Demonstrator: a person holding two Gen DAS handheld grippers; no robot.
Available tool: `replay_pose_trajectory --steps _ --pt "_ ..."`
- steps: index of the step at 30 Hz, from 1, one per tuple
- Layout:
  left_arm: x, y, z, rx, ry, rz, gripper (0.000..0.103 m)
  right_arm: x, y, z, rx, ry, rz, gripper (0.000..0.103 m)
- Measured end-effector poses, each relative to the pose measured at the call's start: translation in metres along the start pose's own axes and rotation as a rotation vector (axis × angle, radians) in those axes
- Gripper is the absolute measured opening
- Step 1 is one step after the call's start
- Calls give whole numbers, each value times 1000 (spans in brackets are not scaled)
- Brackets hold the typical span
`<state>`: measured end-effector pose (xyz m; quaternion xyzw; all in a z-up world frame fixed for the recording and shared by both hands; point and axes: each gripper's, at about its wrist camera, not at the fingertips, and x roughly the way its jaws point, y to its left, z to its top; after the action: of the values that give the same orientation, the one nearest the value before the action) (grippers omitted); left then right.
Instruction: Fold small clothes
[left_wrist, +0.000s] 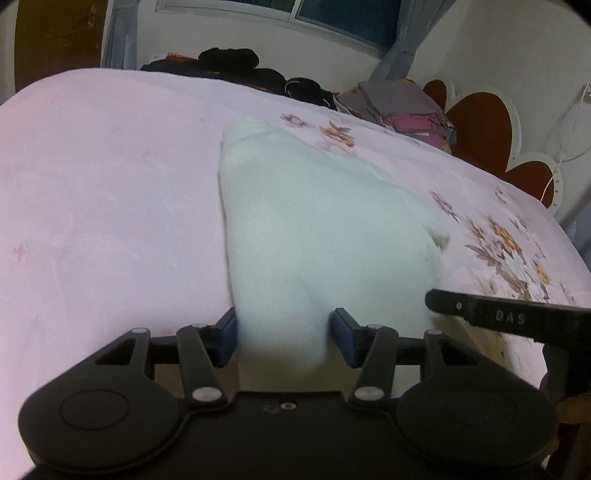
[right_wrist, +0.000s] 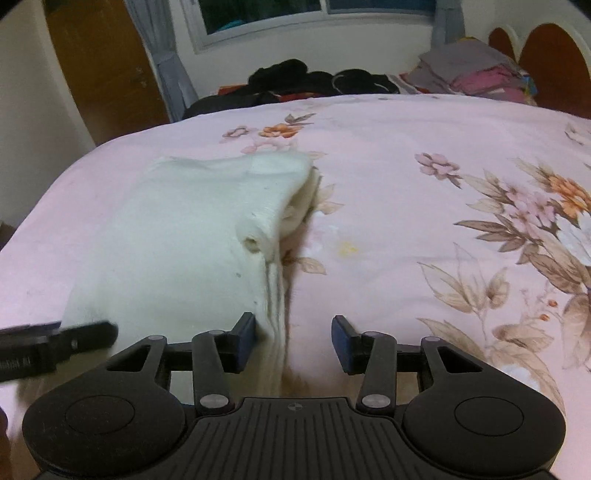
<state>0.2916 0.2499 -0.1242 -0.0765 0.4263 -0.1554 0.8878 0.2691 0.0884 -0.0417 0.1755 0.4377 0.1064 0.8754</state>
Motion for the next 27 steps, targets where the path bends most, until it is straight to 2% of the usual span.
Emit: replay_pose_trajectory --steps 3,5,15,17,20,23,24,27 --pt "-5 -1 -6 -1 1 11 54 -13 9 -5 -15 -15 27 44" --pt "-4 -4 -8 6 -4 26 54 -7 10 -18 -54 14 2 44" --pt "-14 -14 -19 23 11 47 56 -25 -8 -38 33 60 106 44" --pt "-14 -15 -21 32 5 53 57 -28 -5 -43 21 50 111 37" --pt "-15 -19 -20 43 8 69 59 -28 -8 -43 50 38 96 35" --pt "-18 -23 -17 49 13 91 70 -31 -9 -42 64 28 69 35" --pt "-20 -24 -17 53 9 105 75 -32 -6 -42 40 26 57 35" --pt "-23 -27 -17 43 6 139 80 -32 5 -49 -52 6 23 35"
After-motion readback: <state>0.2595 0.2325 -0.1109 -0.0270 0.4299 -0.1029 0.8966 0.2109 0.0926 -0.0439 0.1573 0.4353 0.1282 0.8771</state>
